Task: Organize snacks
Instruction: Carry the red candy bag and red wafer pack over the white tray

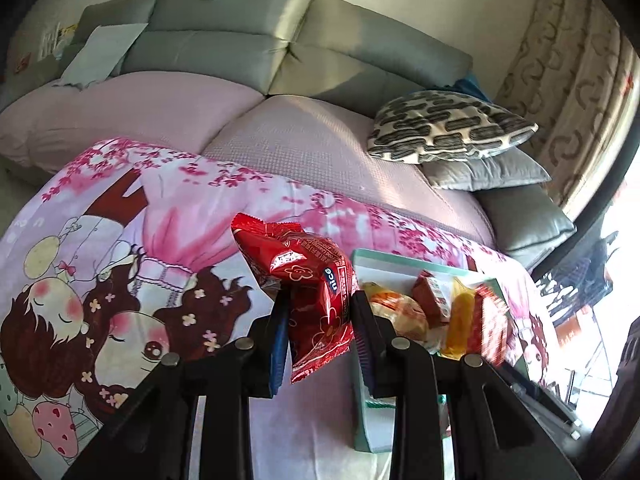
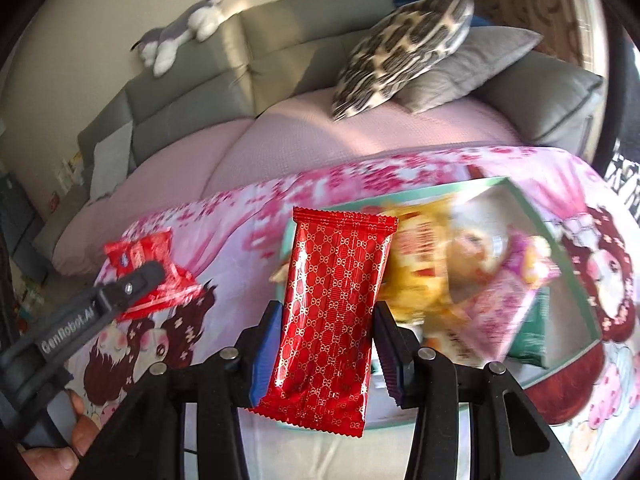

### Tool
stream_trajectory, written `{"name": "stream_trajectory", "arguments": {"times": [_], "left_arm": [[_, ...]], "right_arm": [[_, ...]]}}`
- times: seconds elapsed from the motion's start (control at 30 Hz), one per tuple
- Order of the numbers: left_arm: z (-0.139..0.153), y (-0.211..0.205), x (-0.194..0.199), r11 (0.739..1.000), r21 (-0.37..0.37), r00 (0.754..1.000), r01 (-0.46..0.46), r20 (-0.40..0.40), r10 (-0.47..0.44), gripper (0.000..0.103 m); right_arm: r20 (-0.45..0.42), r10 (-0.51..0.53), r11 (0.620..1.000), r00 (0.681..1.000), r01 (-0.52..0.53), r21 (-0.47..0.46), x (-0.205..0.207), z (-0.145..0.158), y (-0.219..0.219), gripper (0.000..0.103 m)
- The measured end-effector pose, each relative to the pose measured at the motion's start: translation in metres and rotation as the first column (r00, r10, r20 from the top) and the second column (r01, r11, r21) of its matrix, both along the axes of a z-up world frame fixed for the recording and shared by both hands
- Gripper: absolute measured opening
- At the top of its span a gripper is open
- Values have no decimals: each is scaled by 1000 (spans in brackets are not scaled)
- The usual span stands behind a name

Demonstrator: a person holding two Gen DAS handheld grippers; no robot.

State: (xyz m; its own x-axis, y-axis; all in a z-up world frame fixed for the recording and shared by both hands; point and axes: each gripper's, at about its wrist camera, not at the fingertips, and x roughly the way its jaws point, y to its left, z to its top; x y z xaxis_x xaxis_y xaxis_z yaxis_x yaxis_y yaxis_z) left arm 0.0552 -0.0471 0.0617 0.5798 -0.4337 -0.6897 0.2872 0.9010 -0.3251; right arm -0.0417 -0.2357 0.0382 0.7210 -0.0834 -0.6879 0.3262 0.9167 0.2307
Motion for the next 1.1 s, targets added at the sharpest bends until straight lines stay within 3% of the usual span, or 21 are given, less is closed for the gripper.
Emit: {"name": "stream_trajectory", "arguments": {"times": [0.23, 0.47, 0.8, 1.1], "left_arm": [[0, -29, -17, 996, 10, 996, 93, 3, -93, 31], [-9, -57, -27, 985, 19, 985, 172, -31, -172, 31], [-49, -84, -27, 970, 73, 965, 233, -138, -221, 31], [-64, -90, -25, 965, 70, 957, 252, -166, -237, 32]], "right_arm": [[29, -118, 993, 993, 118, -24, -29, 11, -32, 48], [15, -162, 986, 987, 163, -45, -45, 12, -55, 48], [-121, -122, 993, 985, 120, -18, -27, -32, -59, 48], [-146, -110, 994, 983, 107, -31, -21, -46, -56, 48]]}}
